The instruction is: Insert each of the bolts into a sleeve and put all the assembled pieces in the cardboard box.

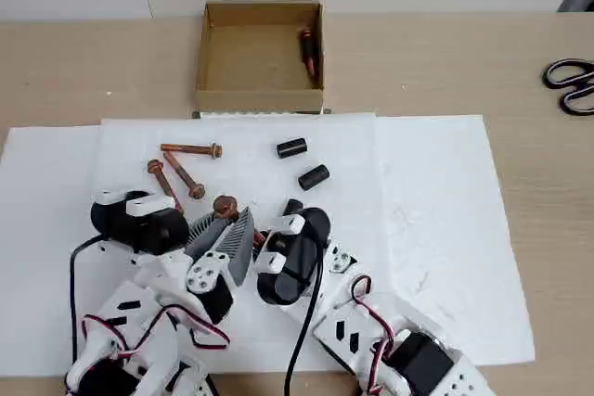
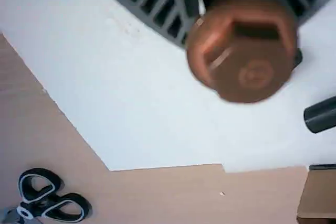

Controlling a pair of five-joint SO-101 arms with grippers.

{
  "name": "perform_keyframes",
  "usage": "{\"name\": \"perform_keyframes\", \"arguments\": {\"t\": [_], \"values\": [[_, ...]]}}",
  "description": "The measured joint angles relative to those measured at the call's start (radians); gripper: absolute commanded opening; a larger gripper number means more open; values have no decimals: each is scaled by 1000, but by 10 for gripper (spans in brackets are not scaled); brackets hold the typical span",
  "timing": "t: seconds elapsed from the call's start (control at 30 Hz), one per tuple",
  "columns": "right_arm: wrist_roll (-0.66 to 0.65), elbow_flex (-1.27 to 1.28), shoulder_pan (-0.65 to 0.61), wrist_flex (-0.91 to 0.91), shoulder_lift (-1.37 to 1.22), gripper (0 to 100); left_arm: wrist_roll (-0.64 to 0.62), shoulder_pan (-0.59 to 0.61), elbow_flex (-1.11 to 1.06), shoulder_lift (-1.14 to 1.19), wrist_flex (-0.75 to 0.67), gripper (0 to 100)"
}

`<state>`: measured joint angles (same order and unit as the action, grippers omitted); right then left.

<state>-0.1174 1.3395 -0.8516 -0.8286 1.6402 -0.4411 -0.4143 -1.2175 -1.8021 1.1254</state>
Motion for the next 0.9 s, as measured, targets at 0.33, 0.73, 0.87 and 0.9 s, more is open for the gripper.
{"name": "perform_keyframes", "arguments": {"t": [0.33, 0.73, 0.87, 0.9], "values": [[-2, 5, 3, -2, -2, 3, 2, -81, -32, -2, -2, 5], [-2, -2, 3, 44, -2, 3, 2, -41, -72, 0, 0, 5], [-2, -2, 3, 46, -2, 3, 2, -32, -72, 0, 0, 5], [-2, -2, 3, 46, -2, 3, 2, -31, -72, 0, 0, 5]]}}
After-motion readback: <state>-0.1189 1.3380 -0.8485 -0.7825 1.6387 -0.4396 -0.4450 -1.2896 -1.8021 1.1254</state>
